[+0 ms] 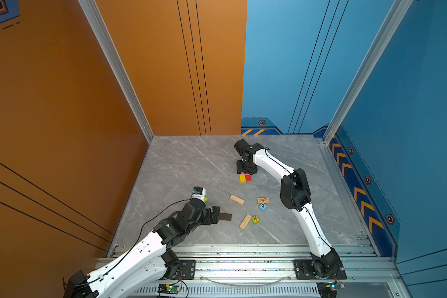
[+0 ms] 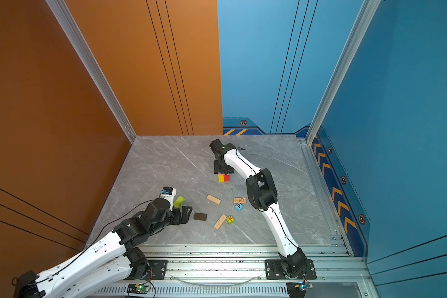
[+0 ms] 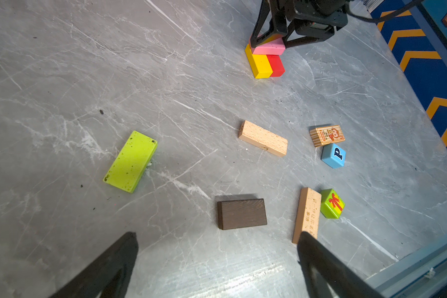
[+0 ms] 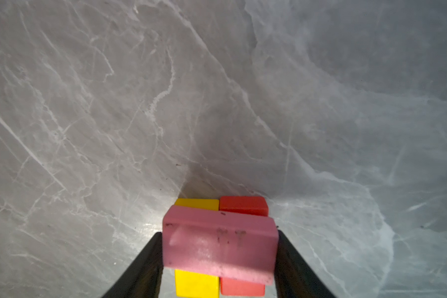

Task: Build the wood block tower
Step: 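Lift the pink block and set it across the yellow and red blocks, then open the right gripper and move it toward the lime green block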

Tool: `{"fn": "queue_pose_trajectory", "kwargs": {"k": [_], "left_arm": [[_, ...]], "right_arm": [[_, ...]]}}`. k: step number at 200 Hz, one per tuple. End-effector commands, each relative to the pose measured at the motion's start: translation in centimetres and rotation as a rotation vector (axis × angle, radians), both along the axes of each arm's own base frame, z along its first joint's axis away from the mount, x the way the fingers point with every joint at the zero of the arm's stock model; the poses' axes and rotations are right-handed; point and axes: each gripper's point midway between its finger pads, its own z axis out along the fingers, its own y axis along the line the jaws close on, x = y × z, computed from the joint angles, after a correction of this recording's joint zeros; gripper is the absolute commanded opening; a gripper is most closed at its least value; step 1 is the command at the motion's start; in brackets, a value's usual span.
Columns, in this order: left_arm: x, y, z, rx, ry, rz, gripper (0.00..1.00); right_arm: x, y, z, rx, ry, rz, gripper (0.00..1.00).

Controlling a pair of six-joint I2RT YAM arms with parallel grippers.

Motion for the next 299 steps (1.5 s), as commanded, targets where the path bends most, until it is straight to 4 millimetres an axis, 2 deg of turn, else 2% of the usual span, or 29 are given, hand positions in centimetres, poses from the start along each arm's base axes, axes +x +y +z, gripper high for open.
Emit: {"fn": "queue_pose_trajectory", "kwargs": {"k": [1,44,53,69,93,128,154,183,203,205,209,220,252,276,299], "left_arm": [[0.6,-0.5,1.5,-0.028,-0.028,-0.013,0.98],[0.8,-0.8,1.4,-0.027,-0.019,-0.019,0.98],[0.8,-0.9,1.4,-0.027,-0.018,-0.023,0.98],[0.9,-1.0,1.4,-0.027,-0.017,-0.027,0.98],[1.0,-1.0,1.8,-0.024,-0.021,-0.027,0.98],[0.7,-0.3,2.4,-0.022,-0.026,-0.007,0.98],[-0.4,1.0,2.4,-0.036,-0.023,0.028,0.98],[-2.1,3.2,1.7,-0.050,-0.006,0.097,0.98],[-3.4,4.7,1.1,-0.058,0.012,0.142,0.98],[-3.5,4.8,1.1,-0.060,0.014,0.145,0.98],[-3.7,5.1,1.1,-0.061,0.015,0.154,0.98],[-4.3,5.8,0.8,-0.064,0.024,0.175,0.98],[-5.1,6.5,0.1,-0.093,0.036,0.205,0.99],[-5.4,6.9,-0.8,-0.082,0.067,0.232,0.98],[-5.6,7.2,-1.0,-0.088,0.080,0.251,0.98]], "right_arm": [[0.4,0.2,-0.3,0.013,0.003,0.014,0.60],[0.4,0.0,-0.6,0.011,0.011,0.020,0.66],[0.3,0.1,-0.5,0.013,0.011,0.025,0.70],[0.3,0.1,-0.2,0.017,0.010,0.039,0.84],[0.4,0.2,1.3,0.026,-0.018,0.059,0.93],[-0.3,1.0,5.0,0.048,-0.080,0.100,0.96],[-2.0,2.5,7.4,0.063,-0.110,0.170,0.96],[-4.4,4.4,8.3,0.083,-0.117,0.243,0.95],[-6.1,5.5,7.7,0.089,-0.108,0.287,0.95],[-7.0,6.5,7.7,0.091,-0.106,0.312,0.94],[-7.6,7.1,7.7,0.092,-0.107,0.328,0.94],[-8.7,7.9,7.5,0.095,-0.100,0.353,0.92],[-11.5,10.3,6.9,0.120,-0.094,0.412,0.87],[-13.0,11.5,6.2,0.139,-0.087,0.435,0.84],[-13.8,12.5,5.5,0.158,-0.077,0.447,0.83]]}}
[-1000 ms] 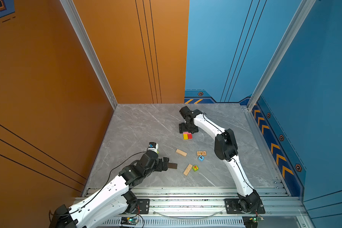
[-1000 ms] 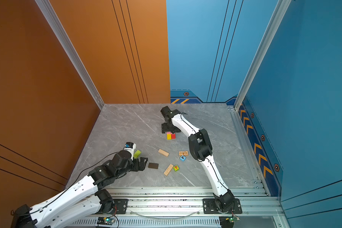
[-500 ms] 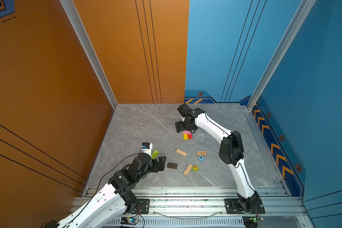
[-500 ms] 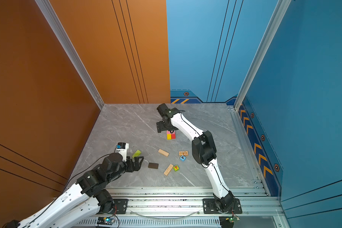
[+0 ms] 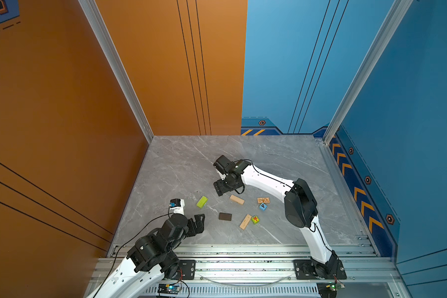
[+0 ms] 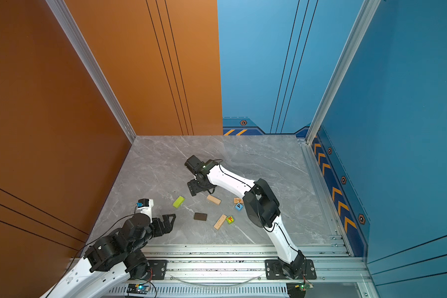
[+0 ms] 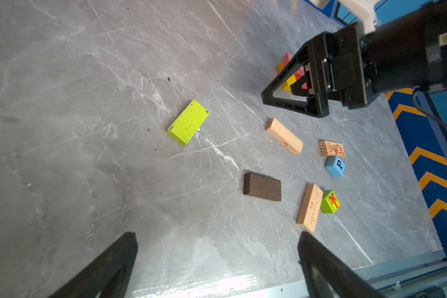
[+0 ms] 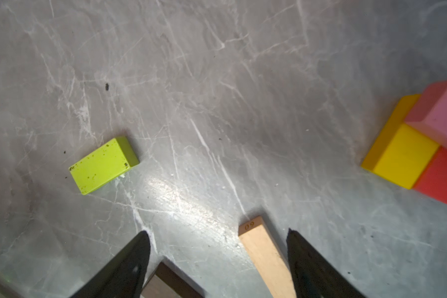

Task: Build the wood block tower
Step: 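Open the right gripper and move it toward the lime green block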

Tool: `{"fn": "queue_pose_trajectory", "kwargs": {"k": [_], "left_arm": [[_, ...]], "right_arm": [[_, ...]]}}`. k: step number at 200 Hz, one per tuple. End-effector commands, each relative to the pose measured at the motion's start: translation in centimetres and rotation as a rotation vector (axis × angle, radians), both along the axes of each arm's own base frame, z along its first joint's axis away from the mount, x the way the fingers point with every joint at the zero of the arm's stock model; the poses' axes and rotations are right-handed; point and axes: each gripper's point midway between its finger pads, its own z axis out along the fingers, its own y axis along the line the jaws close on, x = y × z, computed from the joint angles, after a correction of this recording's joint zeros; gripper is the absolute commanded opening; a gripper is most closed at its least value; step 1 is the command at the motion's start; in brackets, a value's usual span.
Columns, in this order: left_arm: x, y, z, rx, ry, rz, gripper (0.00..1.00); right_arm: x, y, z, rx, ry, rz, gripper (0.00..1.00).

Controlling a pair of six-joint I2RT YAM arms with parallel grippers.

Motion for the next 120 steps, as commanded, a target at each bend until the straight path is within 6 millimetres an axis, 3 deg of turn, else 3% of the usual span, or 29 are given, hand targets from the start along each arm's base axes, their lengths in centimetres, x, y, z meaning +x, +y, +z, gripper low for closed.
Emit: {"fn": "queue_pose_trajectory", "kwargs": {"k": [1,120], "left_arm": [[-0.5,1.0,-1.2,0.022,0.041,0.047,0.98],[-1.4,2.2,-2.9,-0.040,0.085,0.136,0.98]], "right_arm": [[-0.3,1.3,1.6,0.074,-0.023,0.007,0.83],[-4.3,7.6,-0.7,0.128,0.018,0.184,0.88]]}}
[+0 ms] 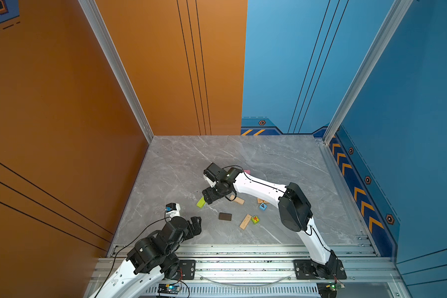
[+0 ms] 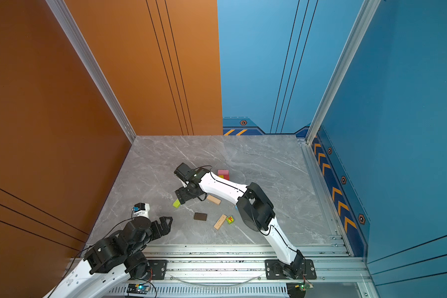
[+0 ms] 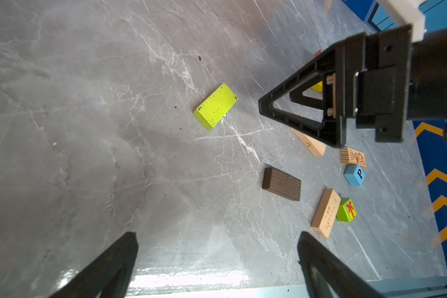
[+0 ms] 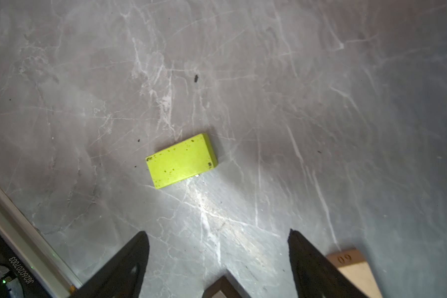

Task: Build the wood block tower
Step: 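Open the right gripper and move it toward the lime green block, then lower the right gripper and close it on the lime green block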

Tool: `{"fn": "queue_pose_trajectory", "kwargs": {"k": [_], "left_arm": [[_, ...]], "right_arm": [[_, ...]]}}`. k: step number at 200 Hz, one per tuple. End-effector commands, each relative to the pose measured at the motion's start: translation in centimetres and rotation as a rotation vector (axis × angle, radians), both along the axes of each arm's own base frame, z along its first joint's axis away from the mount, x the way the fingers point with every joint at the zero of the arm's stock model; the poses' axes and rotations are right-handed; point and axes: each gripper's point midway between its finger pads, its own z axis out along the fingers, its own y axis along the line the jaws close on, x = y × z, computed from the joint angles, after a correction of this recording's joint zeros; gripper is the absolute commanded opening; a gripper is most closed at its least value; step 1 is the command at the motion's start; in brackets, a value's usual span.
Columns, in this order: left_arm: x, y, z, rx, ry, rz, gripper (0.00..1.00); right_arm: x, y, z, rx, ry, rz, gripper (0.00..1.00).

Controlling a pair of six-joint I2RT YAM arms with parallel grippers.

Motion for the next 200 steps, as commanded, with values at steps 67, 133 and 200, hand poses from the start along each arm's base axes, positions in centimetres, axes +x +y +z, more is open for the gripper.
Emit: {"fn": "queue_pose_trajectory", "kwargs": {"k": [67,133,200], "left_arm": [[-0.3,0.7,-0.6,0.000,0.017,0.036,0.99],[-0.3,0.8,-0.5,-0.001,0.009,0.039,0.99],[-0.3,0.8,-0.7,0.005,0.010,0.040,0.99]], "right_arm": [[-0.7,3.2,-1.7,0.012,-0.023,0.113,0.91],[-0.3,4.2,-3.1,0.003,-0.059,0.135,0.90],[0.0,4.7,-4.0,0.007,-0.062,0.144,0.89]]}}
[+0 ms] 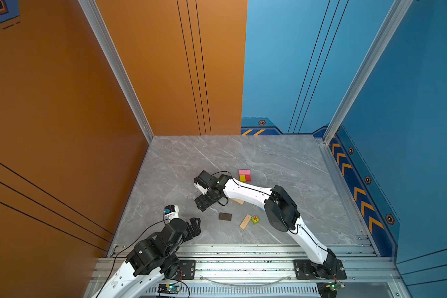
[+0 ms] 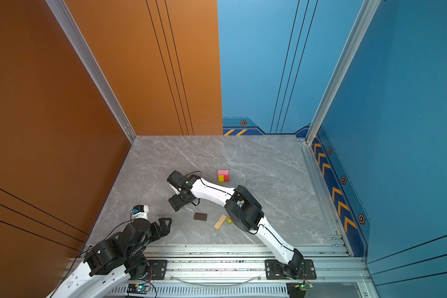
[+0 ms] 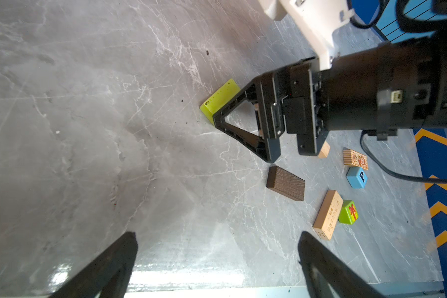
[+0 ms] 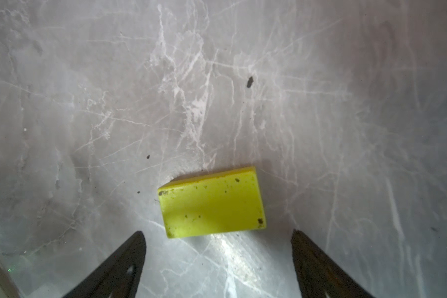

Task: Build the wood block tower
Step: 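Lower the right gripper and close it on the lime green block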

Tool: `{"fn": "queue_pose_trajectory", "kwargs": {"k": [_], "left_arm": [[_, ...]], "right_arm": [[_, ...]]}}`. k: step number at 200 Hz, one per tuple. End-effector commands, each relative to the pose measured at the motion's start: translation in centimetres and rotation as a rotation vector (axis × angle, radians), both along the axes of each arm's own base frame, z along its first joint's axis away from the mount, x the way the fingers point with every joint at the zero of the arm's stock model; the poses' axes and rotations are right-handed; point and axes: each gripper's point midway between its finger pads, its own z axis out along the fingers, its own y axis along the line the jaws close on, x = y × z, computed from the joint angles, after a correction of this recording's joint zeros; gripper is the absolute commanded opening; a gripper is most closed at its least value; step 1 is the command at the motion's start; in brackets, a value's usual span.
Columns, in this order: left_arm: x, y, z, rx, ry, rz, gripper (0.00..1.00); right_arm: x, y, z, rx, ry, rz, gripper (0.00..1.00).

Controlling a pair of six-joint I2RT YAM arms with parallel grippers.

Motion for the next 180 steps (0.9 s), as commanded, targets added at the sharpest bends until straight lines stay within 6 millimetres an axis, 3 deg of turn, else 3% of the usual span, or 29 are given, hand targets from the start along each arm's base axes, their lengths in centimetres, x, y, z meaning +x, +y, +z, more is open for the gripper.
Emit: {"fn": "queue_pose_trajectory", "kwargs": {"k": [1,87,180], "left_arm": [[0.0,0.6,-0.3,0.022,0.001,0.021,0.99],[0.0,0.6,-0.3,0.023,0.000,0.023,0.98],[0.0,0.7,-0.5,0.016,-0.005,0.025,0.98]], "right_arm": [[0.6,1.0,0.3,0.020,-0.036,0.014,0.89],[0.4,1.8,-1.3,-0.002,-0.040,0.039,0.81],[0.2,0.3,-3.3,-0.117,-0.092,0.047,0.68]]}}
